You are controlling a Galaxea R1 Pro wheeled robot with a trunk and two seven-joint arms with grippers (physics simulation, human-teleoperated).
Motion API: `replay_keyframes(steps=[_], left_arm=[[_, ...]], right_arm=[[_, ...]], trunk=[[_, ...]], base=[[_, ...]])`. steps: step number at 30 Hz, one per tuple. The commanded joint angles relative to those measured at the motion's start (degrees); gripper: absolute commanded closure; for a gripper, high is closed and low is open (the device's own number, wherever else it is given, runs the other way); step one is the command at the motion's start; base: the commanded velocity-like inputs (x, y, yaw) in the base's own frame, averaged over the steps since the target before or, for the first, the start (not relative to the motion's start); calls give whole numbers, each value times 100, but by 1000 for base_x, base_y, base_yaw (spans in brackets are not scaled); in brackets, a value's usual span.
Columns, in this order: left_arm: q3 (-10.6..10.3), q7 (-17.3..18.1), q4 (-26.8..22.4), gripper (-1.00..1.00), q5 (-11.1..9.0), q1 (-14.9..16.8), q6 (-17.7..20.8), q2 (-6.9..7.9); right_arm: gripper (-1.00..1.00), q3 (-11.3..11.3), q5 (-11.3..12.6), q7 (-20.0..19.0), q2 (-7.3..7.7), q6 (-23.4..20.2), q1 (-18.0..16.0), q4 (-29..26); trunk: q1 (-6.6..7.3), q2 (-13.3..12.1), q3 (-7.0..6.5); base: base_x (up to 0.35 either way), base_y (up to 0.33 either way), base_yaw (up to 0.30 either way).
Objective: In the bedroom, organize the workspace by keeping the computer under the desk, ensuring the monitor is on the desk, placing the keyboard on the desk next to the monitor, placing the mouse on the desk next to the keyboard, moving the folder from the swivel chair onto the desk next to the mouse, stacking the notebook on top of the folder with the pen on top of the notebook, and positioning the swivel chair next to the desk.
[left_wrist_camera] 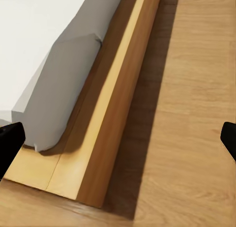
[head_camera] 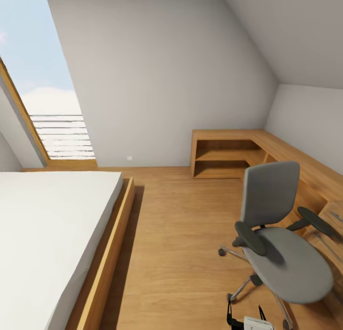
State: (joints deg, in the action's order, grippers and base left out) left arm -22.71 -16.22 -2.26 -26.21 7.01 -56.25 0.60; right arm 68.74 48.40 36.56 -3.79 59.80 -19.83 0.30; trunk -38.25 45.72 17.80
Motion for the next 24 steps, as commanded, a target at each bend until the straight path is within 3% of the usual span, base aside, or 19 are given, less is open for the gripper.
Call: replay_keyframes(steps=[1, 8, 18, 24], left_arm=[[-50, -31, -3, -100, -24, 2, -9, 1], [-50, -30, -3, -100, -24, 2, -9, 11], [-49, -30, -3, -100, -22, 2, -9, 4], [-50, -30, -3, -100, -17, 2, -9, -2]], right_arm=[[-100, 52, 3, 45, 7, -4, -3, -1], [-100, 70, 18, -97, 43, -24, -3, 6], [-100, 75, 37, -131, 41, -911, 188, 56], [-100, 76, 38, -131, 40, -1048, 194, 54]], trunk=[[-4, 5, 7], [-4, 5, 7], [-4, 5, 7], [-4, 5, 7]], base=[[326, 0, 0], [327, 2, 0], [328, 95, 0], [323, 143, 0]])
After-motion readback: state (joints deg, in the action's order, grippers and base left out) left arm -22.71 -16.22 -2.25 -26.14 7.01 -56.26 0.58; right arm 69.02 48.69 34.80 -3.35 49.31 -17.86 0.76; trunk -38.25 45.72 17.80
